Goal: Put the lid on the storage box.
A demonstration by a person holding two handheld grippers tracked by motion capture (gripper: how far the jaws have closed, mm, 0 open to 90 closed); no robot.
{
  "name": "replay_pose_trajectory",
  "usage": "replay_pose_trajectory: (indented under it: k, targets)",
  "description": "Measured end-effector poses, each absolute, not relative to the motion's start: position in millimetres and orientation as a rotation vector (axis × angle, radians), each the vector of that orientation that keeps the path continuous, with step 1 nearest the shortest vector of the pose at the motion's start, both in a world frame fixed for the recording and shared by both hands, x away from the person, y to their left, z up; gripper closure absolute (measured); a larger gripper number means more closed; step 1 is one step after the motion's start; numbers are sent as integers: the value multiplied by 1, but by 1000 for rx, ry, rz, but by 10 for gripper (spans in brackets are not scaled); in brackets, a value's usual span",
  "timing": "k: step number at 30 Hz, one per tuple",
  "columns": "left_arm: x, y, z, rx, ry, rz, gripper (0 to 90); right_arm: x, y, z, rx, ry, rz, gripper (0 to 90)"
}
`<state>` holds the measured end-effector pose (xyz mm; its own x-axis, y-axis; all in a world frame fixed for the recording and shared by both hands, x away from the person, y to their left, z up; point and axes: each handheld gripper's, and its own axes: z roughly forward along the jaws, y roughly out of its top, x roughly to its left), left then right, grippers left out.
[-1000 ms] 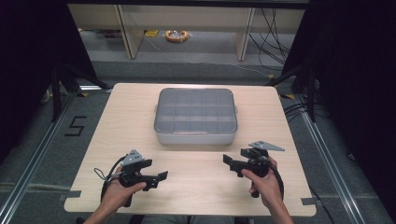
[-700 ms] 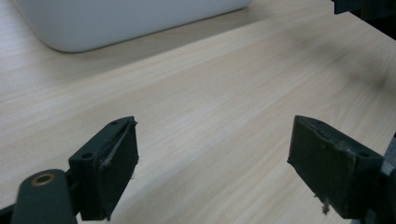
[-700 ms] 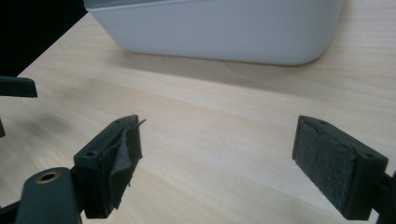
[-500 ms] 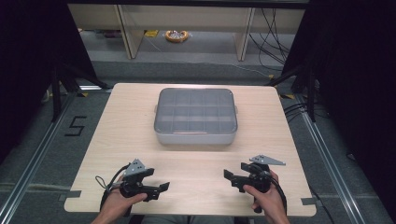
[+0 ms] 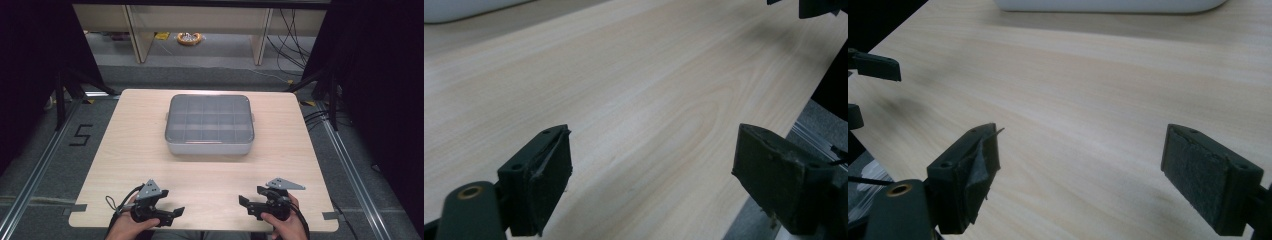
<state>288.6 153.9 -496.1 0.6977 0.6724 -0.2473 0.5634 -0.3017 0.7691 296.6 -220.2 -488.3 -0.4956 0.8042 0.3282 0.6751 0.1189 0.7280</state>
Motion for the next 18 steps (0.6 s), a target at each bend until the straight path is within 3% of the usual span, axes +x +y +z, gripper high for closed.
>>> replay_pose_trajectory:
  k: [18]
  targets:
    - [267,147,-501,2071,910,128,154,265,-219,-495,1476,2306,1246,166]
